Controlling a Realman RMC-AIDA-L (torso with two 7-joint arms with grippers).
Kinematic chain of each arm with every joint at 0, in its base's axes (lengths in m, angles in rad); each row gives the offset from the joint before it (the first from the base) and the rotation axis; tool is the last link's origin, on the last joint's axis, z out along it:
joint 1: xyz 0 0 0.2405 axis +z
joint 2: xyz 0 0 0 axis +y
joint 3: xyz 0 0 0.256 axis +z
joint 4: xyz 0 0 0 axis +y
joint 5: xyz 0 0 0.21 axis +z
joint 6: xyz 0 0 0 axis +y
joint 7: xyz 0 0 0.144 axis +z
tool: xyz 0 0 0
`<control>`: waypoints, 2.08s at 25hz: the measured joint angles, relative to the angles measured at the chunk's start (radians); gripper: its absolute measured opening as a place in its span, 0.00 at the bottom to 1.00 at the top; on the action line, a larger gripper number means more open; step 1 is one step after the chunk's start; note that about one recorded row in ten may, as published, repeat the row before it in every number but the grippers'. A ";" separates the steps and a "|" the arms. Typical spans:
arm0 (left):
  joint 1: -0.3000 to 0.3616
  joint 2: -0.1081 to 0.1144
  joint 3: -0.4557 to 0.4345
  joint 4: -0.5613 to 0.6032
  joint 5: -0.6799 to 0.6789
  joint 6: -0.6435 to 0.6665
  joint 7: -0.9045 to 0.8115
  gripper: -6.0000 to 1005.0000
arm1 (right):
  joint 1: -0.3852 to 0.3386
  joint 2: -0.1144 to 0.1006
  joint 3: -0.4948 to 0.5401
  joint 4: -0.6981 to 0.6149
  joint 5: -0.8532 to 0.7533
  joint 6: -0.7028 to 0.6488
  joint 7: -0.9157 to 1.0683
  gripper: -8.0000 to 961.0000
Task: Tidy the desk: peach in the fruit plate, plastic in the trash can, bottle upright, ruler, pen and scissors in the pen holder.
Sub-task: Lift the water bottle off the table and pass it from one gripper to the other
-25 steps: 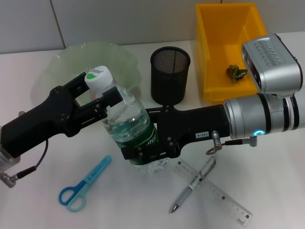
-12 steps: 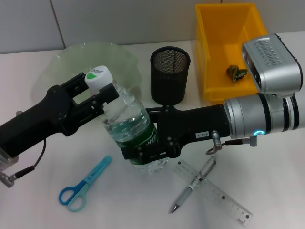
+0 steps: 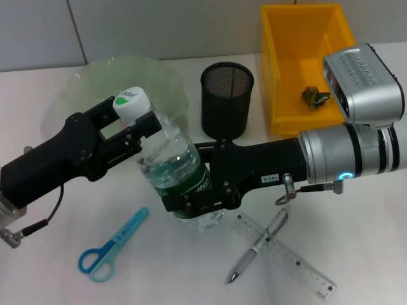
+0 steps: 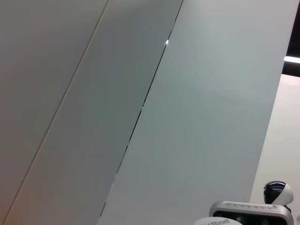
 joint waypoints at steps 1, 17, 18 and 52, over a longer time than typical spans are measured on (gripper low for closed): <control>-0.001 0.000 0.000 0.000 0.000 0.000 0.000 0.66 | 0.000 0.000 0.000 0.000 0.000 0.000 0.000 0.80; -0.009 0.000 0.001 0.000 0.004 0.000 0.000 0.50 | 0.001 0.000 -0.001 -0.005 0.000 0.000 0.000 0.80; -0.009 0.001 0.001 0.000 0.005 0.000 0.000 0.50 | 0.001 0.000 -0.002 -0.005 0.000 0.000 0.000 0.80; -0.006 0.005 0.002 0.000 0.002 0.000 -0.012 0.44 | 0.001 -0.003 0.002 -0.010 0.010 -0.009 -0.002 0.80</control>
